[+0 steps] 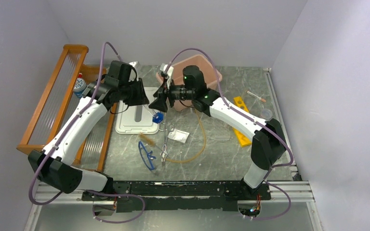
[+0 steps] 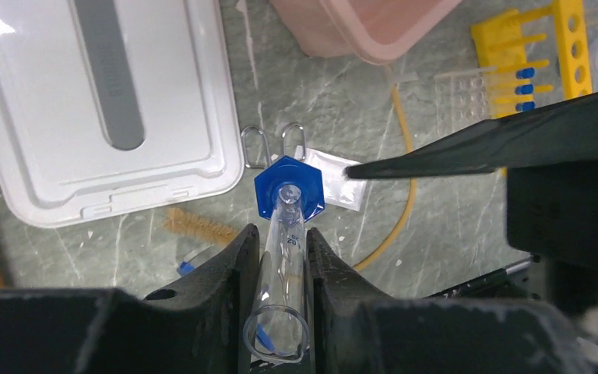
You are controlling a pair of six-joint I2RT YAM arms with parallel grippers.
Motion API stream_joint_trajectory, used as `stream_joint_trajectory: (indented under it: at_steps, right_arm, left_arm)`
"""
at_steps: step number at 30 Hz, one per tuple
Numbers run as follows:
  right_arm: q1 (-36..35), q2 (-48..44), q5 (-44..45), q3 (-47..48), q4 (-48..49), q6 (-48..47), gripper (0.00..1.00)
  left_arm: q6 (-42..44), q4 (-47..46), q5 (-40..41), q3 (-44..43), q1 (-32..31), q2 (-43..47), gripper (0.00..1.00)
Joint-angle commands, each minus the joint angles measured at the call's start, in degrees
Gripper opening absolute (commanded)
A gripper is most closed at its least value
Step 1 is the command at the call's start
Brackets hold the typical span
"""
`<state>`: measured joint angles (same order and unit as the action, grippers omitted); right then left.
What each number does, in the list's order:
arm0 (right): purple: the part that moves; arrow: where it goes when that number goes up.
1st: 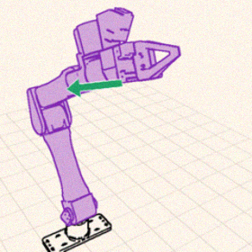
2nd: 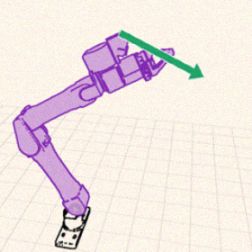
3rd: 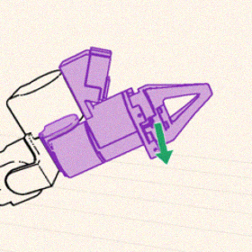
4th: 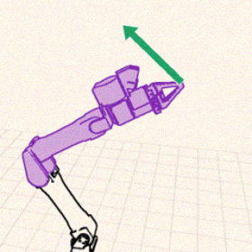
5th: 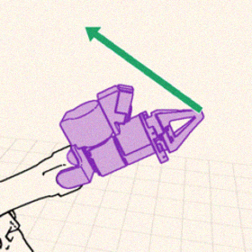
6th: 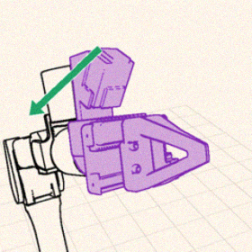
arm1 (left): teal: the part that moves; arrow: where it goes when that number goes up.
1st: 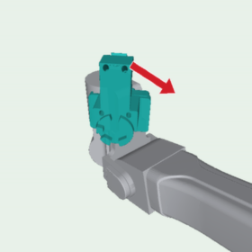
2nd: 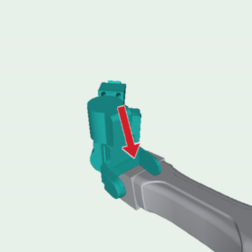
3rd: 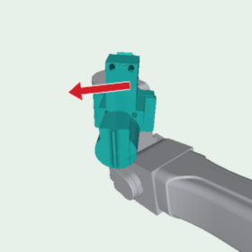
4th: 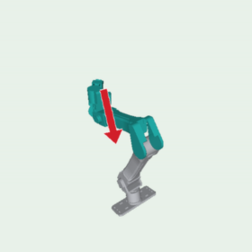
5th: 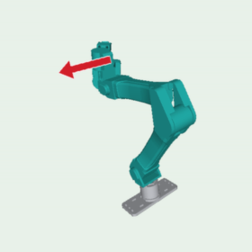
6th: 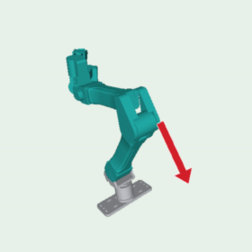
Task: Organize the chemistry lab equipment
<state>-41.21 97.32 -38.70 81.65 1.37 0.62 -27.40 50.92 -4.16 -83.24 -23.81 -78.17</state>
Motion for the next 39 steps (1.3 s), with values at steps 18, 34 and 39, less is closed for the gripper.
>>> stream_joint_trajectory:
  at_steps: [18, 34, 39]
  right_arm:
    - [-0.57, 3.45, -0.84, -1.98, -0.83, -11.59, 0.45]
    - [2.84, 0.75, -3.32, -3.89, 4.61, -6.98, 0.04]
    - [5.48, -0.01, 2.14, -5.45, 10.59, -1.16, 0.05]
  left_arm:
    - [5.80, -5.55, -11.63, -5.21, 0.35, -3.48, 0.16]
    - [1.55, -12.45, -5.39, -10.19, 2.60, -4.63, 0.82]
    - [0.72, -14.98, -1.77, -13.57, 5.17, -4.45, 0.88]
